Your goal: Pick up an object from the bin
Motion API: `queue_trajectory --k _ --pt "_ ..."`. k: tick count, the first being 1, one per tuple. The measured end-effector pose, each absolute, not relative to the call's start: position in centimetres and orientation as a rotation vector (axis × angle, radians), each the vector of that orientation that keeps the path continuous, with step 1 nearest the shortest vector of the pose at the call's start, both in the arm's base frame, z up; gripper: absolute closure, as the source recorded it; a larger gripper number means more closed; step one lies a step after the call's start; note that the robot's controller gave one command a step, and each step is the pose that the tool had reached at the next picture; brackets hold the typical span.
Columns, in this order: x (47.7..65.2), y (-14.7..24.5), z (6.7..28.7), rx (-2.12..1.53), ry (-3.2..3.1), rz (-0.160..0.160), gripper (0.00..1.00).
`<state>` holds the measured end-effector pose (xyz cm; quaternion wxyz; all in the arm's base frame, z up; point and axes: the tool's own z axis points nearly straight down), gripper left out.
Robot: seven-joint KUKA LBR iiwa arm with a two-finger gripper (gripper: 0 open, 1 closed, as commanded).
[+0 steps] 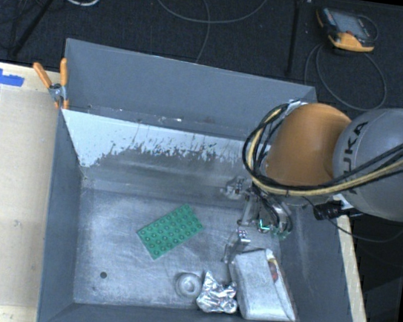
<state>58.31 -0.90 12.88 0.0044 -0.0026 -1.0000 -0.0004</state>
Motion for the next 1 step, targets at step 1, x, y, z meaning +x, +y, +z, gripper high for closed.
queue_trajectory --k 1 --pt "60.4 7.75 7.14 0.543 -3.098 -0.002 0.0"
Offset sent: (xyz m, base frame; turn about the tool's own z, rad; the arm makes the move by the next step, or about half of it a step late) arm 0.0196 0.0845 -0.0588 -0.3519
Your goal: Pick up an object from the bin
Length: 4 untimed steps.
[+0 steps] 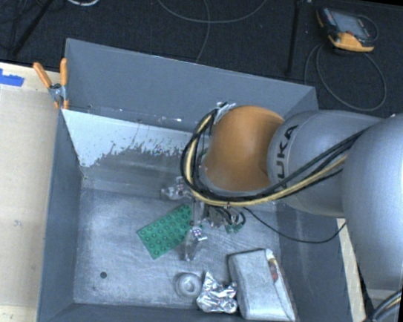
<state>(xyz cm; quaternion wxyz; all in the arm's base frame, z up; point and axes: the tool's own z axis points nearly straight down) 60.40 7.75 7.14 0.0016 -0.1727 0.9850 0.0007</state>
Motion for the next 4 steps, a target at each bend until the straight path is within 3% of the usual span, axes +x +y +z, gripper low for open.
queue_trajectory --k 1,2,3,4 --pt "60.2 8.2 10.1 -0.925 2.999 0.001 0.0" --pt "61.2 8.7 10.0 -1.194 2.903 0.001 0.0" --pt "61.9 9.3 7.1 -1.394 2.811 0.001 0.0" --pt "61.9 9.3 7.2 -1.389 2.816 0.002 0.0"
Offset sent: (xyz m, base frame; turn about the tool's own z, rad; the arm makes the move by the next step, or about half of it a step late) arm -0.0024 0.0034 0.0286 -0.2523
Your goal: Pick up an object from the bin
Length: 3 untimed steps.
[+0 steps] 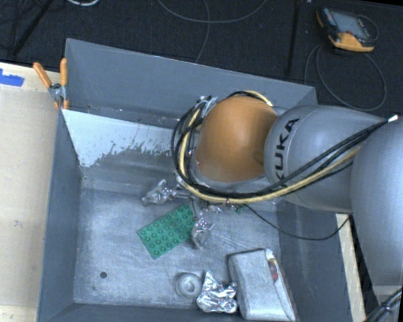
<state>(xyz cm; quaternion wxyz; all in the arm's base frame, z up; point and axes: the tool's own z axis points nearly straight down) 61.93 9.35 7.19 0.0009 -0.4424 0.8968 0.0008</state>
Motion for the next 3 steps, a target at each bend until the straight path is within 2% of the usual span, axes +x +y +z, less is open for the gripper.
queue_trajectory --k 1,3 --pt "62.2 9.3 7.7 -1.383 2.814 -0.001 1.0" --pt "62.3 9.4 9.7 -1.373 2.822 0.002 1.0"
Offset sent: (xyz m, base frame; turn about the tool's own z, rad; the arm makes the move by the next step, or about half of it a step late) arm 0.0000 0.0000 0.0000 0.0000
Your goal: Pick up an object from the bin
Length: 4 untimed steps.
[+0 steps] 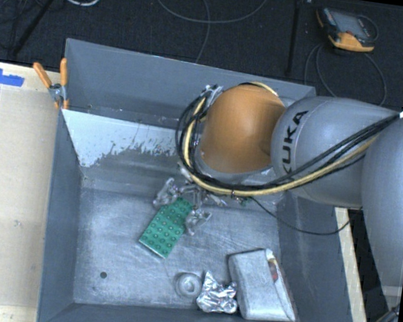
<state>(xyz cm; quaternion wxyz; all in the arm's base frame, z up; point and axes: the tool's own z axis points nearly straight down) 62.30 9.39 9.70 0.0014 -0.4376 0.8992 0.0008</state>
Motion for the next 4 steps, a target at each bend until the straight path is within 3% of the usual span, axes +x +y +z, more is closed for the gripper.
queue_trajectory --k 2,3,4 --pt "62.4 9.5 12.5 -1.362 2.827 0.001 1.0" --pt "62.6 9.6 18.3 -1.351 2.828 -0.002 1.0" --pt "62.7 9.6 19.5 -1.346 2.834 0.001 1.0"
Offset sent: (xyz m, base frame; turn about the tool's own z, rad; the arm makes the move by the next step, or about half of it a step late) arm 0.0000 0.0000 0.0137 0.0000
